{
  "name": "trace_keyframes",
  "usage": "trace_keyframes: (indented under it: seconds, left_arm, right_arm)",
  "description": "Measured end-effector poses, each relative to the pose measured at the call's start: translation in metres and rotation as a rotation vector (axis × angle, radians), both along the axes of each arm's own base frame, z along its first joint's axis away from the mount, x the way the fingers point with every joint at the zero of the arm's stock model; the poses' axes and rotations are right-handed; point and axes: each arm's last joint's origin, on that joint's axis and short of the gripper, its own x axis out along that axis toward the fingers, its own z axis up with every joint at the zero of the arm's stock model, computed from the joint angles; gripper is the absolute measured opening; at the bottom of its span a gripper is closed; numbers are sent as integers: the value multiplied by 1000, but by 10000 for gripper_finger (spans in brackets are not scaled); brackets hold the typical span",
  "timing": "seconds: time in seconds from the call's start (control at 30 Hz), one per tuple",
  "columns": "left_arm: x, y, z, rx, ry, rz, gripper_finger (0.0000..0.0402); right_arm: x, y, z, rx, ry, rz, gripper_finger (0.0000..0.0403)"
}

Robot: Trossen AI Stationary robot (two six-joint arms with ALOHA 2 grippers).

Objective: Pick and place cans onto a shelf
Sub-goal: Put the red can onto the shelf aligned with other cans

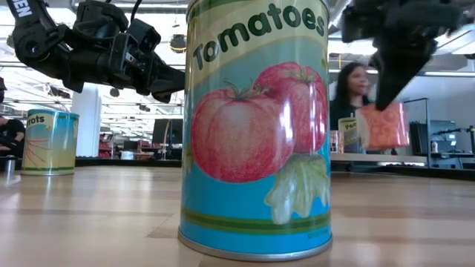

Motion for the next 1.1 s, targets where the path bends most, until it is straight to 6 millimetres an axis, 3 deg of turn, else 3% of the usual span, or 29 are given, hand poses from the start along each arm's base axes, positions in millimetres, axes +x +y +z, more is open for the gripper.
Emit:
trace_keyframes:
  seconds: [0.23, 0.5, 0.7, 1.1]
  left_arm:
    - [0, 0, 0, 0, -1, 1, 0]
    - [0, 0, 0, 0, -1, 2, 0]
    - [0, 0, 0, 0, 0, 3, 0]
    - [0, 0, 0, 0, 0, 3, 0]
  right_arm:
    - [-15, -71, 22, -89, 38, -171, 12]
    - [-15, -140, 13, -98, 95, -339, 11]
    - [-16, -156, 11, -52, 76, -417, 11]
    - [-17, -167, 11, -26, 40, -494, 18]
